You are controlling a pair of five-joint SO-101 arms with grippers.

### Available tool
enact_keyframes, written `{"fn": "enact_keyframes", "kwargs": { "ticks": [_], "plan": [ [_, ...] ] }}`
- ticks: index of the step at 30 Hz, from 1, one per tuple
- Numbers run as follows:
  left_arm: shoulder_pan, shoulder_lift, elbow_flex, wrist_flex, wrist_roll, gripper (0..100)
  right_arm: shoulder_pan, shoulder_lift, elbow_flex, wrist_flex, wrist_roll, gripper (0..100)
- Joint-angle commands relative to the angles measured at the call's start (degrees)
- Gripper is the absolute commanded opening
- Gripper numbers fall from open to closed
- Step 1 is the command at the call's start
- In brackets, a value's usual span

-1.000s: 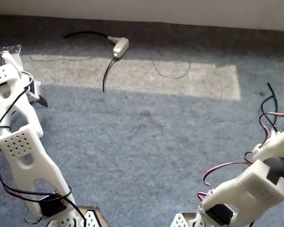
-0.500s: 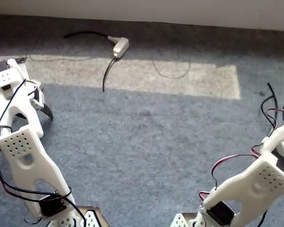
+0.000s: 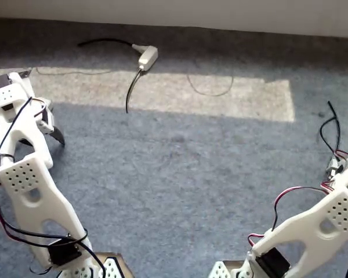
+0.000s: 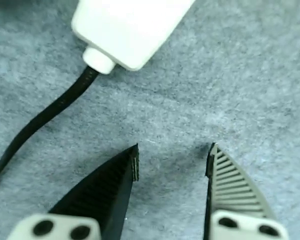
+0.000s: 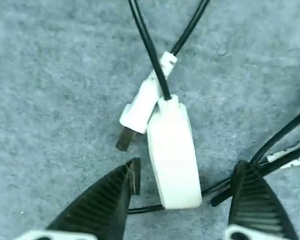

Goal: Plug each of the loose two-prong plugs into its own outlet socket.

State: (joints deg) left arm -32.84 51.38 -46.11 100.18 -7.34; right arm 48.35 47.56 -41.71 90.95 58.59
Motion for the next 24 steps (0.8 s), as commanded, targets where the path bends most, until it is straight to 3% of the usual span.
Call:
{"fn": "enact_keyframes", "kwargs": {
  "ticks": [1, 7, 14, 20, 24],
  "plan": [
    [-0.04, -0.75, 0.48, 0.35, 1.23, 23, 0.31, 1.71, -0.48, -0.66, 0.97, 17.3],
    [-0.04, -0.75, 2.51, 0.35, 1.23, 23, -1.10, 3.56, -0.75, -0.66, 0.88, 2.6],
    [0.04, -1.01, 2.51, 0.35, 1.23, 23, -3.74, -6.81, -12.53, 10.33, -0.09, 1.2],
    [0.40, -0.66, 2.51, 0.18, 1.23, 23, -10.07, -18.59, -13.14, 10.24, -11.96, 1.2],
    [0.40, -0.92, 2.24, 0.09, 1.23, 23, -17.89, -25.54, -13.14, 10.24, -24.00, 1.2]
  ]
}}
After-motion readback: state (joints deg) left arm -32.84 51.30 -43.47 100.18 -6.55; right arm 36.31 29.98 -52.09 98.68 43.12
